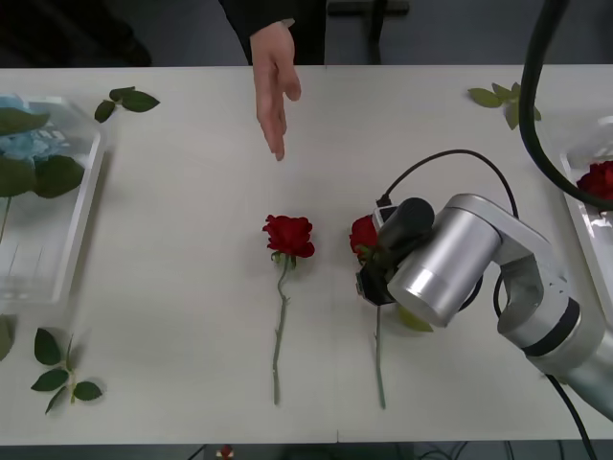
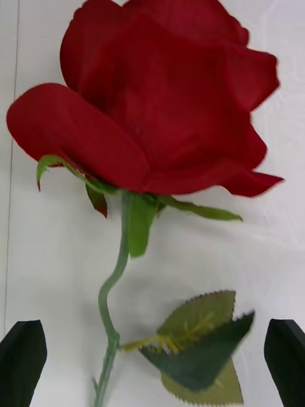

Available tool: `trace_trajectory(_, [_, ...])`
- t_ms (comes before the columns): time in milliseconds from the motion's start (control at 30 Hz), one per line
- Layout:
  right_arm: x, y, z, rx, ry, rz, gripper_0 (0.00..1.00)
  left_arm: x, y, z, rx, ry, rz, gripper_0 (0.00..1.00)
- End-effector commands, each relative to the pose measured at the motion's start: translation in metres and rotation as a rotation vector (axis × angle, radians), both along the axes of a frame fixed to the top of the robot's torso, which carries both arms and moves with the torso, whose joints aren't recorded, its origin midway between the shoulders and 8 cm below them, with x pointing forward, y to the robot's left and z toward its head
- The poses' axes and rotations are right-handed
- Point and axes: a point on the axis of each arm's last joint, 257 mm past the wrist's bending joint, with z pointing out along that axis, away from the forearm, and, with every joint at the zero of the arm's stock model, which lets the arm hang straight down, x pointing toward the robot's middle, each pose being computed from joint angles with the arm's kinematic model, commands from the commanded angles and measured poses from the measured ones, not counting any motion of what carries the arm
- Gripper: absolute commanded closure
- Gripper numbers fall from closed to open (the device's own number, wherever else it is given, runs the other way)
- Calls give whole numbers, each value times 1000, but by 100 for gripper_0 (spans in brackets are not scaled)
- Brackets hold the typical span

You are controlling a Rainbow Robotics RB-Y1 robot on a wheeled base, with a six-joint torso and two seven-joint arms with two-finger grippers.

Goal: Place the red flowers into the right box and the blue flowers into the left box. If a person shows an open palm, hand one flower to the person first, then continue sorting.

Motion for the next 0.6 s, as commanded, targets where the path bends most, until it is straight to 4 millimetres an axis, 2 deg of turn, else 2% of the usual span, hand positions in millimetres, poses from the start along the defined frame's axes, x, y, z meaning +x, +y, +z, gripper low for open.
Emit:
trace_trajectory(33, [4,12,-6,23,-17,-24,0,1,17,27,66,-39,-11,75])
trace_trajectory(133, [5,16,-12,27,-15,-32,0,1,16,28,65,-44,-18,75])
trace_trajectory(200, [6,17,-15,23,-13,-35,0,2,14,29,61,-48,-24,68])
trace_trajectory(433, [7,21,-25,10,-20,-36,0,3,10,30,58,-55,-40,68])
trace_trajectory(467, [7,22,-27,13,-17,-37,0,2,10,29,57,-53,-41,63])
trace_trajectory(500, [8,22,-29,13,-18,-39,0,2,10,29,57,-52,-44,52])
trace_trajectory(533, [8,24,-31,18,-18,-36,6,2,10,30,58,-54,-45,40])
trace_trajectory(600, [10,25,-33,20,-22,-32,34,3,9,30,60,-57,-49,19])
